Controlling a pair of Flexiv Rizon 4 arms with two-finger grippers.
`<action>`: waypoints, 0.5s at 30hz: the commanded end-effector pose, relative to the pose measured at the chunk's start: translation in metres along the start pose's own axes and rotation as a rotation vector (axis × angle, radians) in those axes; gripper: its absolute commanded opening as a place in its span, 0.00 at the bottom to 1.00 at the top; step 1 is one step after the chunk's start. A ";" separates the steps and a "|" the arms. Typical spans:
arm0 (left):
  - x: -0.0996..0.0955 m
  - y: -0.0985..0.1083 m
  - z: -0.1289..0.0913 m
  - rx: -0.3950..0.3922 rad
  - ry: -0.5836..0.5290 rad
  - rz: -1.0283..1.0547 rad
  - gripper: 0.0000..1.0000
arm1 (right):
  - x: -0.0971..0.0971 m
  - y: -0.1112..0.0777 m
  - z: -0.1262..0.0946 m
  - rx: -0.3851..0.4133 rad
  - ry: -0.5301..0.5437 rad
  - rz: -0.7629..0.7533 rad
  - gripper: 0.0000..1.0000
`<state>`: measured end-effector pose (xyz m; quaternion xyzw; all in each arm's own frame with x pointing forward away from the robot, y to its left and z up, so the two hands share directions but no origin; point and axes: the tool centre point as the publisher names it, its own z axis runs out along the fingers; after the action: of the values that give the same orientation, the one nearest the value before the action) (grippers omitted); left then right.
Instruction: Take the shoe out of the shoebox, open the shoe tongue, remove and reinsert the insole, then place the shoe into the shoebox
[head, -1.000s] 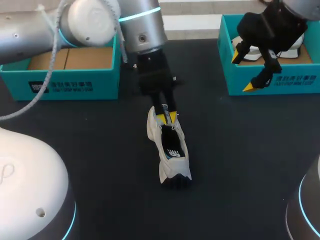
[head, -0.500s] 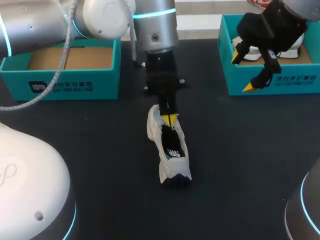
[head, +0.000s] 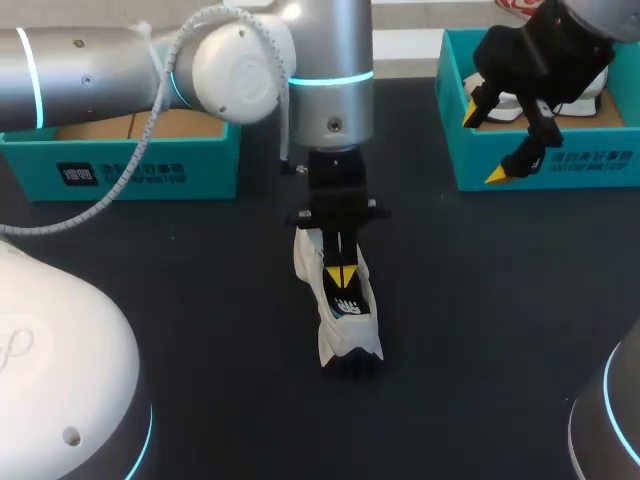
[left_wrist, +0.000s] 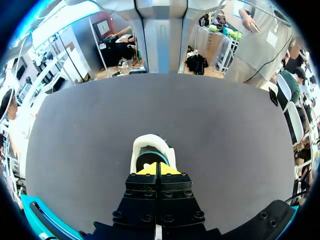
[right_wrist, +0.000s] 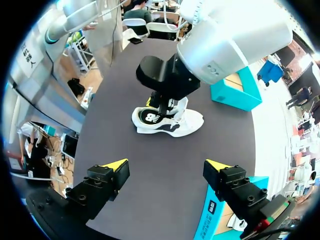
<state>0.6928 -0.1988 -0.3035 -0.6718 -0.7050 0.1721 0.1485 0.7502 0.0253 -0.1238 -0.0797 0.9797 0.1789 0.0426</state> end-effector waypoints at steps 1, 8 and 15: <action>-0.004 0.001 0.016 -0.042 0.008 -0.021 0.00 | -0.002 0.001 0.001 0.002 0.004 0.001 1.00; -0.007 0.025 0.037 -0.125 -0.027 -0.099 0.00 | -0.002 0.001 0.001 0.002 0.004 0.001 1.00; -0.006 0.037 0.052 -0.201 -0.001 -0.151 0.00 | -0.002 0.001 0.001 0.002 0.004 0.001 1.00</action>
<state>0.7078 -0.2008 -0.3613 -0.6272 -0.7665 0.0954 0.0997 0.7498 0.0247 -0.1237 -0.0798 0.9796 0.1795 0.0428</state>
